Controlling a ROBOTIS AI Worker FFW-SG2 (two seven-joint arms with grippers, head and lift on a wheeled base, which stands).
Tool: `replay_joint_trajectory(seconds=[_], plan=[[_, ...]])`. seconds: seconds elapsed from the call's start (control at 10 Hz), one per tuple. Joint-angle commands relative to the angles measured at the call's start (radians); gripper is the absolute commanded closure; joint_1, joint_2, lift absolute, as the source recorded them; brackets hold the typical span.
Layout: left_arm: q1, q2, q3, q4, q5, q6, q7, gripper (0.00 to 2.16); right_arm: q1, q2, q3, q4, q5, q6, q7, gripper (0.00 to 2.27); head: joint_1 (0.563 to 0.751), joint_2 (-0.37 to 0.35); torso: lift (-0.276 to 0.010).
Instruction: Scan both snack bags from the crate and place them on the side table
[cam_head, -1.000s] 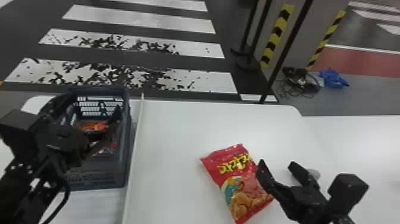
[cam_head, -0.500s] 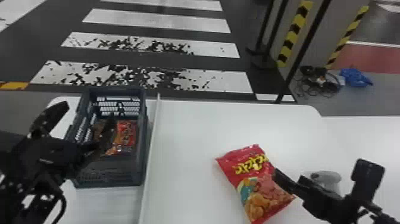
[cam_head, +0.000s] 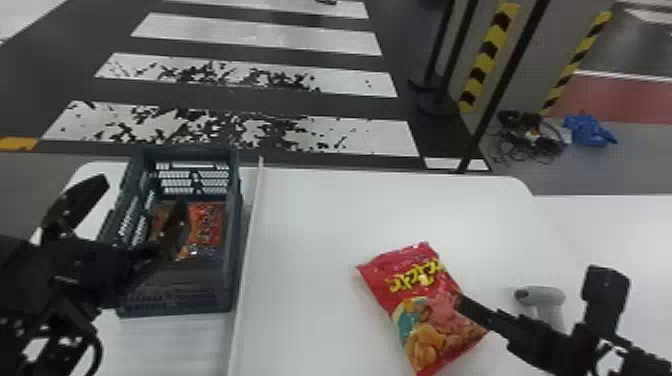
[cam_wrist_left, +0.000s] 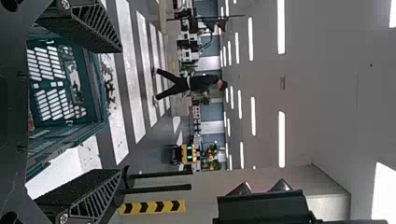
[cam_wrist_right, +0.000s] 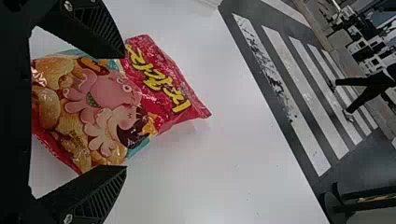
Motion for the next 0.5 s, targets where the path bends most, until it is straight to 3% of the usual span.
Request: replay_joint_trajectory(seconds=[0.0, 0.4], plan=[[0.0, 0.0, -0.001, 0.002, 0.004, 0.0, -0.003, 0.08, -0.012, 0.001, 0.005, 0.046, 0.031, -0.001, 0.011, 0.08, 0.695, -0.144, -0.098], [0.0, 0.0, -0.002, 0.009, 0.003, 0.0, -0.003, 0.08, -0.026, 0.001, -0.01, 0.085, 0.075, -0.01, 0.029, 0.08, 0.695, -0.158, -0.098]])
